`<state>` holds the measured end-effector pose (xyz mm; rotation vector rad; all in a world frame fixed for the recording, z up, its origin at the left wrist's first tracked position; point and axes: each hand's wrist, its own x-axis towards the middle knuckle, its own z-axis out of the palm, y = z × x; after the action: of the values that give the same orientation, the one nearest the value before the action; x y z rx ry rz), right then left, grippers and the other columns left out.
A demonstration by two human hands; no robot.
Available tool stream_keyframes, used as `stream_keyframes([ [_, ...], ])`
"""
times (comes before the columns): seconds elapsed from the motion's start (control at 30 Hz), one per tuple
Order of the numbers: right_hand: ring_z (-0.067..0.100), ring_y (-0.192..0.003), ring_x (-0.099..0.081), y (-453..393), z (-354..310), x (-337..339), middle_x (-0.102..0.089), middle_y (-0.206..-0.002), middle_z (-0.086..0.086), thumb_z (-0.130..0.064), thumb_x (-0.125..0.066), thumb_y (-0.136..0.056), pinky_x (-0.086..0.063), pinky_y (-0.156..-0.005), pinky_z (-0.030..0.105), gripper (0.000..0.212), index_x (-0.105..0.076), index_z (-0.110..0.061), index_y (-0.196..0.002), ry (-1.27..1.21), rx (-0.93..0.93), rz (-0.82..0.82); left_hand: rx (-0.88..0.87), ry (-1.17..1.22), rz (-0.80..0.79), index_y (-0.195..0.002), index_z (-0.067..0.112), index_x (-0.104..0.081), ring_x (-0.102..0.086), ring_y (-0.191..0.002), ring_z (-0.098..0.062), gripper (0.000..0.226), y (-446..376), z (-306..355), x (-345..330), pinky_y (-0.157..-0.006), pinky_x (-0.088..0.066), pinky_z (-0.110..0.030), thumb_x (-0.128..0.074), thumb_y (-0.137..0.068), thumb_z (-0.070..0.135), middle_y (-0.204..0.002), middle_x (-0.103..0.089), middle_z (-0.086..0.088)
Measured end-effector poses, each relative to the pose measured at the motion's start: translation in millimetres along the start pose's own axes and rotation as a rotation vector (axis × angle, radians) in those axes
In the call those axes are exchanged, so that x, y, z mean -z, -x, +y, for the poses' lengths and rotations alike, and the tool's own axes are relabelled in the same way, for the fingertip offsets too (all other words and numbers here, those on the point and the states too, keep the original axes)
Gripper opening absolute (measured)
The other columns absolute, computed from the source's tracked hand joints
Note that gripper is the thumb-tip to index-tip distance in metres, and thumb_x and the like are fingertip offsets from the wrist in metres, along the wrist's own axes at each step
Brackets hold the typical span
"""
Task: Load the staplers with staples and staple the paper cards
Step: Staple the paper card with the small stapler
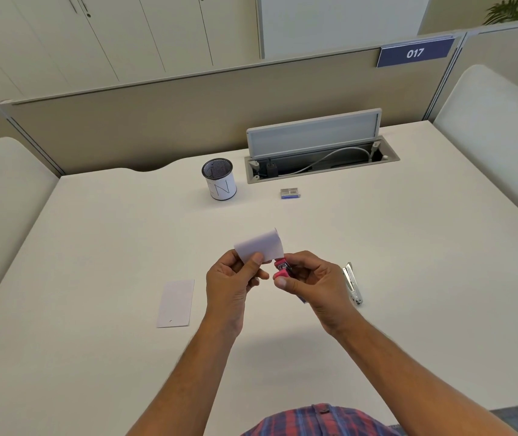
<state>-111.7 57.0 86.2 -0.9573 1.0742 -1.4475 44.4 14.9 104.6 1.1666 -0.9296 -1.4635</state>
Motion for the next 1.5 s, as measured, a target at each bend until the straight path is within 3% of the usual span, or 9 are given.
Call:
stream_keyframes([
  [0.13,0.016,-0.08,-0.066,1.0,1.9,-3.1,-0.073,-0.1,0.002,-0.001,-0.088,-0.073,-0.056,-0.074,0.025,0.041,-0.077,-0.014,-0.111,0.07,0.008,-0.029,0.006,0.019,0.009,-0.104,0.009,-0.073,-0.063,-0.062,-0.02,0.014,-0.1,0.2,0.0,-0.067,-0.049,-0.032,-0.069,-0.091,0.003,-0.079,-0.073,-0.008],
  [0.4,0.014,-0.076,-0.071,0.3,3.4,-5.9,-0.077,-0.096,0.006,-0.01,-0.095,-0.067,-0.051,-0.056,0.022,0.058,-0.063,-0.02,-0.114,0.152,-0.106,0.087,0.013,0.02,0.024,-0.103,0.007,-0.072,-0.062,-0.061,-0.019,0.012,-1.3,-0.1,3.4,-0.067,-0.048,-0.032,-0.069,-0.092,0.003,-0.088,-0.075,-0.012],
  [0.53,0.019,-0.065,-0.064,-1.3,8.7,-3.2,-0.078,-0.092,0.006,-0.017,-0.092,-0.074,-0.052,-0.054,0.032,0.045,-0.067,-0.017,-0.111,0.149,-0.167,0.108,0.018,0.019,0.034,-0.103,0.007,-0.072,-0.062,-0.063,-0.02,0.012,-1.9,-2.0,6.4,-0.068,-0.048,-0.033,-0.07,-0.091,0.004,-0.092,-0.076,-0.013],
  [0.63,0.022,-0.054,-0.059,-0.8,7.4,-1.7,-0.076,-0.095,0.009,-0.027,-0.087,-0.082,-0.043,-0.045,0.026,0.044,-0.057,-0.018,-0.112,0.139,-0.247,0.095,0.021,0.017,0.039,-0.107,0.006,-0.072,-0.062,-0.063,-0.02,0.015,-2.5,-3.4,6.7,-0.067,-0.049,-0.033,-0.07,-0.092,0.005,-0.094,-0.076,-0.014],
  [0.77,0.015,-0.049,-0.045,-1.1,6.9,-2.5,-0.078,-0.094,0.009,-0.042,-0.075,-0.091,-0.031,-0.046,0.022,0.04,-0.057,-0.018,-0.117,0.154,-0.339,0.043,0.024,0.024,0.038,-0.106,0.005,-0.071,-0.063,-0.063,-0.02,0.015,-2.1,-4.2,7.4,-0.067,-0.049,-0.033,-0.07,-0.091,0.005,-0.094,-0.076,-0.013],
  [0.97,0.018,-0.069,-0.054,-4.7,9.9,1.1,-0.076,-0.109,0.014,-0.048,-0.035,-0.109,-0.043,-0.059,0.031,0.054,-0.072,-0.011,-0.123,-0.104,-0.438,0.007,0.027,0.035,0.051,-0.108,0.004,-0.071,-0.062,-0.063,-0.021,0.018,-3.0,-6.1,9.1,-0.067,-0.048,-0.034,-0.072,-0.09,0.005,-0.093,-0.074,-0.015],
  [1.2,0.019,-0.085,-0.065,-1.6,9.7,4.7,-0.062,-0.097,0.007,-0.024,-0.075,-0.085,-0.06,-0.069,0.04,0.042,-0.071,-0.006,-0.123,-0.204,-0.404,-0.03,0.032,0.047,0.052,-0.109,0.003,-0.07,-0.062,-0.062,-0.021,0.019,-2.7,-7.2,10.2,-0.065,-0.048,-0.032,-0.071,-0.091,0.005,-0.096,-0.074,-0.017],
  [1.33,0.024,-0.075,-0.072,2.4,7.5,-0.3,-0.066,-0.09,0.006,-0.023,-0.074,-0.092,-0.038,-0.041,0.023,0.028,-0.067,-0.008,-0.114,-0.061,-0.45,-0.025,0.031,0.048,0.037,-0.107,0.003,-0.07,-0.061,-0.061,-0.02,0.015,-1.8,-6.7,8.9,-0.064,-0.047,-0.03,-0.069,-0.092,0.004,-0.096,-0.076,-0.016],
  [1.5,0.018,-0.054,-0.046,0.1,9.9,-4.3,-0.076,-0.106,0.012,-0.045,-0.054,-0.104,-0.027,-0.042,0.022,0.041,-0.065,-0.01,-0.12,-0.027,-0.547,0.011,0.034,0.056,0.033,-0.104,0.005,-0.071,-0.061,-0.061,-0.019,0.012,-1.8,-6.3,8.8,-0.065,-0.046,-0.031,-0.069,-0.092,0.004,-0.095,-0.076,-0.016],
])
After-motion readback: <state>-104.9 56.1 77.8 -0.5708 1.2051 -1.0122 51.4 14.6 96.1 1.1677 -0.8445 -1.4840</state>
